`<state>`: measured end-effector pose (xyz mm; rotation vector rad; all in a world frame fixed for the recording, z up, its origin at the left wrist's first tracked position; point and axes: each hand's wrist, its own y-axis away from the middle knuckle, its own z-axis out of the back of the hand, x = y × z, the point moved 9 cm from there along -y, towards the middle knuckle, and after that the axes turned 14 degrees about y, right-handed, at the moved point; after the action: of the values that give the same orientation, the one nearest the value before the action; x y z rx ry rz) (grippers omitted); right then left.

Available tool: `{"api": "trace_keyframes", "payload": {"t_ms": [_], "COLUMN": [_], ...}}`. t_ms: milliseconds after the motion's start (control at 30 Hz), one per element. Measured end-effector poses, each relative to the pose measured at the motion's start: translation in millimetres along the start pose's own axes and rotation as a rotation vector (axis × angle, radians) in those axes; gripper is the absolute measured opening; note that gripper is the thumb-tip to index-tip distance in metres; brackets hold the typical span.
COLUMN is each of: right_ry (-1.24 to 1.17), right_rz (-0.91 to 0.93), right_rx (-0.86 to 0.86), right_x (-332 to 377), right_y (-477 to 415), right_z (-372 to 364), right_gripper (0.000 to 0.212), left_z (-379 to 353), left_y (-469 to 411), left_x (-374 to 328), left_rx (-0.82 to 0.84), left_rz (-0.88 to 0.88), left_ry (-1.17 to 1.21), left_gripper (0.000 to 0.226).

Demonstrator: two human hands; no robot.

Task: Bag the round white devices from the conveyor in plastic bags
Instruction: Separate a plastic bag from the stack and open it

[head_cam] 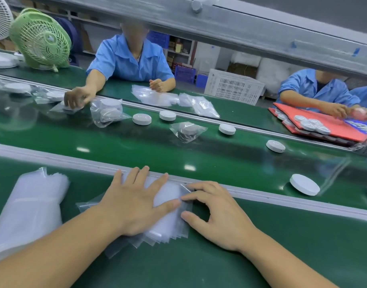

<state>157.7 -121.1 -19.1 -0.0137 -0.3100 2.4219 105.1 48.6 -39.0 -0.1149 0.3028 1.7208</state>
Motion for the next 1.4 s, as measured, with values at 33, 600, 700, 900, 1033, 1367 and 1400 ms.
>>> {"api": "trace_keyframes", "payload": {"t_ms": [33,600,700,900,1033,1367,1400], "right_ry": [-0.006,-0.048,-0.053,-0.148,-0.046,0.128,0.137], "right_rz": [0.001,0.042,0.061,0.043,-0.314,-0.76,-0.704], "right_rx": [-0.002,-0.032,-0.033,-0.149,-0.495,-0.018,-0.073], "right_x": [1,2,4,0,-63,-259,-249], "right_y": [1,2,2,1,11,47,43], "right_z": [0,2,3,14,50,44,49], "right_gripper": [0.05,0.046,0.043,0.039,0.035,0.039,0.036], "left_z": [1,-2,-3,4,30,30,31], "left_y": [1,10,13,16,17,11,11], "left_x": [1,-11,-9,-9,-32,-44,-44], "left_rx": [0.017,-0.07,-0.007,0.033,-0.242,-0.266,-0.275], "left_rz": [0.006,-0.174,-0.113,-0.026,-0.302,-0.446,-0.447], "left_ry": [-0.012,0.144,0.103,0.07,0.256,0.257,0.272], "left_gripper": [0.102,0.094,0.112,0.122,0.075,0.028,0.027]}}
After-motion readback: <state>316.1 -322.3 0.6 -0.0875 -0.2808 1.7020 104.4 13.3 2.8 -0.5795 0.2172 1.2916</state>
